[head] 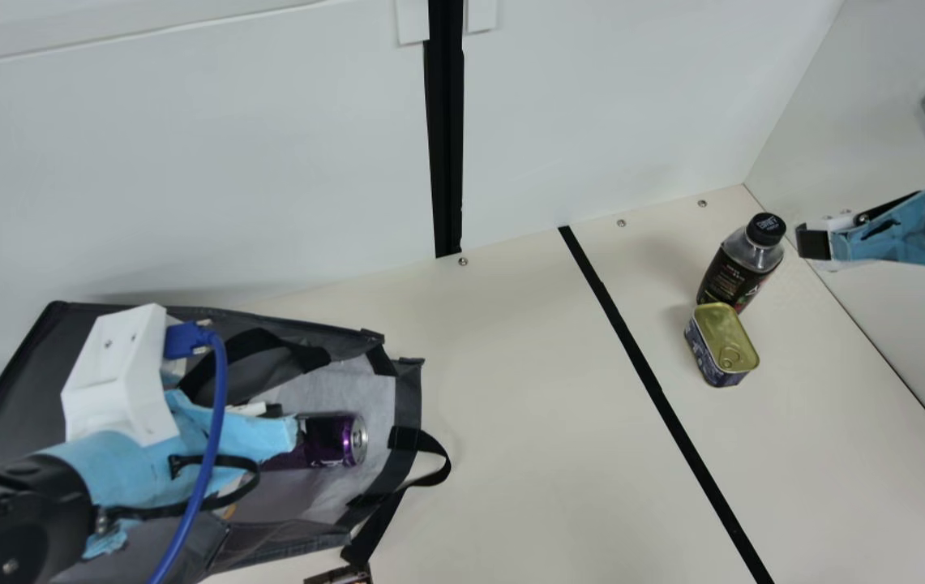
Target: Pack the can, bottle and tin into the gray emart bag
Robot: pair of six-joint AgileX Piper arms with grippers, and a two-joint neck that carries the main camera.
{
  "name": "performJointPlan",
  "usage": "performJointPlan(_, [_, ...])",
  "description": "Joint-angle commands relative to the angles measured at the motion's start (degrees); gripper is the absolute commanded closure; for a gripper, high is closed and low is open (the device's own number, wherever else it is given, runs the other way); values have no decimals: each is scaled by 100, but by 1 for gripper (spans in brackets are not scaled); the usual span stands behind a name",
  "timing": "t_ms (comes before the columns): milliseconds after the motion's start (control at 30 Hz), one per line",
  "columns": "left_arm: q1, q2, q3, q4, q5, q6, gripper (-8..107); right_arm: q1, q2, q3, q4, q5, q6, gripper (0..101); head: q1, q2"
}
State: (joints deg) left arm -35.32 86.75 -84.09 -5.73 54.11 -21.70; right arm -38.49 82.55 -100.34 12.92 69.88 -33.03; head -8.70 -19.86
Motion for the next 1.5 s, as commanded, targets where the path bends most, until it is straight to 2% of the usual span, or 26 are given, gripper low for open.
performJointPlan(0, [0,0,0,0,0,0,89,11,75,-43,-12,2,-10,10,-130,-14])
performJointPlan(1467, [0,0,0,0,0,0,89,370,2339,-1373,-200,2,-67,10,-130,-14])
